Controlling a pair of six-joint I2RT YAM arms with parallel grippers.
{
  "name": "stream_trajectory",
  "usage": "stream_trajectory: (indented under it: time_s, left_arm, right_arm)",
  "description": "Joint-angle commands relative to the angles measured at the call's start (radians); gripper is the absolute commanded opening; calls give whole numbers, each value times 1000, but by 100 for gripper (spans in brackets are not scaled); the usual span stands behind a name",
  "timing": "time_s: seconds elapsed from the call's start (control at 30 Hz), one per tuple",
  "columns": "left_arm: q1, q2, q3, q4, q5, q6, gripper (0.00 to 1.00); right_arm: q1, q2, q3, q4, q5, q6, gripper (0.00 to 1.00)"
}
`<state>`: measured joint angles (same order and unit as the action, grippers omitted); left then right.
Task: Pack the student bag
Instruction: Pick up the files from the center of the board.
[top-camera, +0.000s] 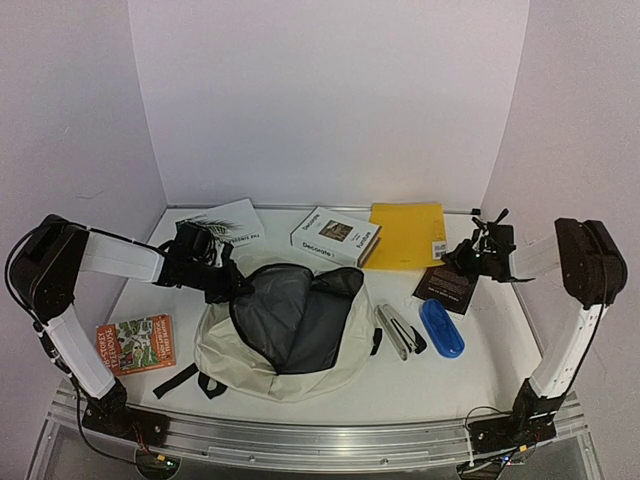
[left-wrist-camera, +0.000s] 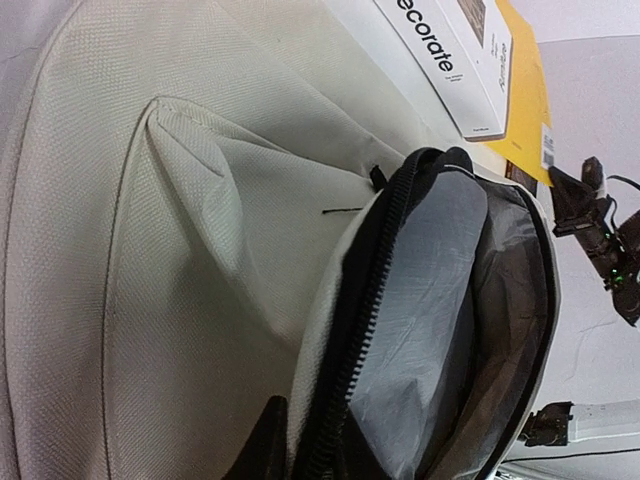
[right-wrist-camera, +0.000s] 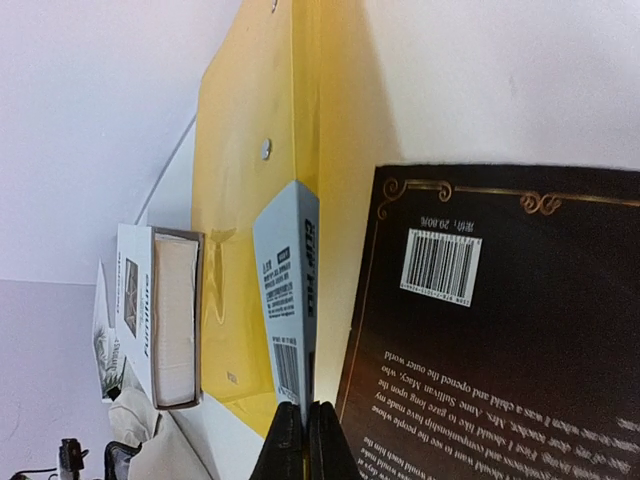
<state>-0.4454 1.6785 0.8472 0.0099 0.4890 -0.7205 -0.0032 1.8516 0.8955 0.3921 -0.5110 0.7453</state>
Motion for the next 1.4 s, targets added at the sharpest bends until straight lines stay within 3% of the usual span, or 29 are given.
stream_trajectory:
  time_s: [0.0,0.27,0.37,0.77,0.9,1.07,1.37]
  left_arm:
    - [-3,-69,54,-64,-57,45,24]
    - [-1,-158,99,-133,-129,99,66]
    - [-1,-195,129,-147,-137,117,75]
    - [-1,-269,261,-88,2,219,84]
    - [-1,-262,366,-162,84,340,83]
    - [5,-303,466,-233,70,459,88]
    - [47,-279,645,-397,102,560,96]
  right_arm:
    - [-3,-203,24,-136,208,-126,0]
    - [-3,-471,126,-396,274,-279,0]
    - [-2,-546,183,-466,229,-315,0]
    - [66,-650,358,-503,-209,-359,0]
    - [153,-644,393,-513,-309,-390,0]
    - [269,-615,435,-534,-433,-423,0]
    - [333,-589,433,-562,-636,-476,0]
